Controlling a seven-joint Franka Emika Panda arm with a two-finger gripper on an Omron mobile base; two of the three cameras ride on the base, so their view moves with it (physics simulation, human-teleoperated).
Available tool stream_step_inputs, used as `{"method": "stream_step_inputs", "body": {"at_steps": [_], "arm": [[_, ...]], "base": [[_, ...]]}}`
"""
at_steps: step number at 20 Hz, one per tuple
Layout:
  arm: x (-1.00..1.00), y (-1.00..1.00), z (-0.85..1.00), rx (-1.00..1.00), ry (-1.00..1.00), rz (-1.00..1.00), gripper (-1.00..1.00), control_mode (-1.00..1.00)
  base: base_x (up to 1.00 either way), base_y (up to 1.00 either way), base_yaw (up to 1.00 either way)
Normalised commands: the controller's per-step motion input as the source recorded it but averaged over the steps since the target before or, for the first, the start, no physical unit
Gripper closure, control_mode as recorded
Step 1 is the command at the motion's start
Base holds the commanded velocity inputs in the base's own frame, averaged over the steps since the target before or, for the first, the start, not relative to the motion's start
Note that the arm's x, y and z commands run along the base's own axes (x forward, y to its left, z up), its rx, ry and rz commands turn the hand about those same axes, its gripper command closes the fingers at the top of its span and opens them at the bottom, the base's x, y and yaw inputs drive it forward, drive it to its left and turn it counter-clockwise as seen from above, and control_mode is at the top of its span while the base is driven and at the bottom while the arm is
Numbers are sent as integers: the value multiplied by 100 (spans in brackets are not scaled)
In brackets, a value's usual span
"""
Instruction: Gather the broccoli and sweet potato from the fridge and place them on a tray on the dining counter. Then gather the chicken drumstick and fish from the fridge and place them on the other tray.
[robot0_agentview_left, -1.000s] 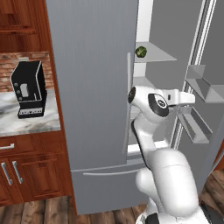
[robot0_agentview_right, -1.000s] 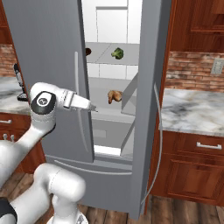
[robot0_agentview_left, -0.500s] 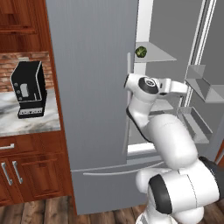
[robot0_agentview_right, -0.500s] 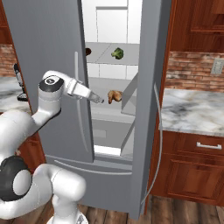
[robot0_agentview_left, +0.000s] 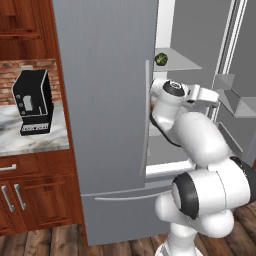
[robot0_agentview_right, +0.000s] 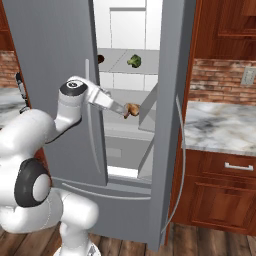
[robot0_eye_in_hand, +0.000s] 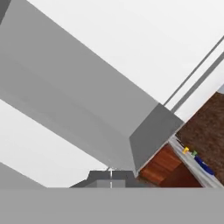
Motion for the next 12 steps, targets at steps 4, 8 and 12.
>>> {"method": "stream_step_inputs", "body": {"at_steps": [4, 8, 12], "arm": [[0, -38, 13, -4, 0, -6, 100, -100], [11, -26, 7, -5, 0, -4, 100, -100], [6, -29, 0, -2, 0, -4, 100, -100]], "base": [[0, 0, 0], [0, 0, 0], [0, 0, 0]]}}
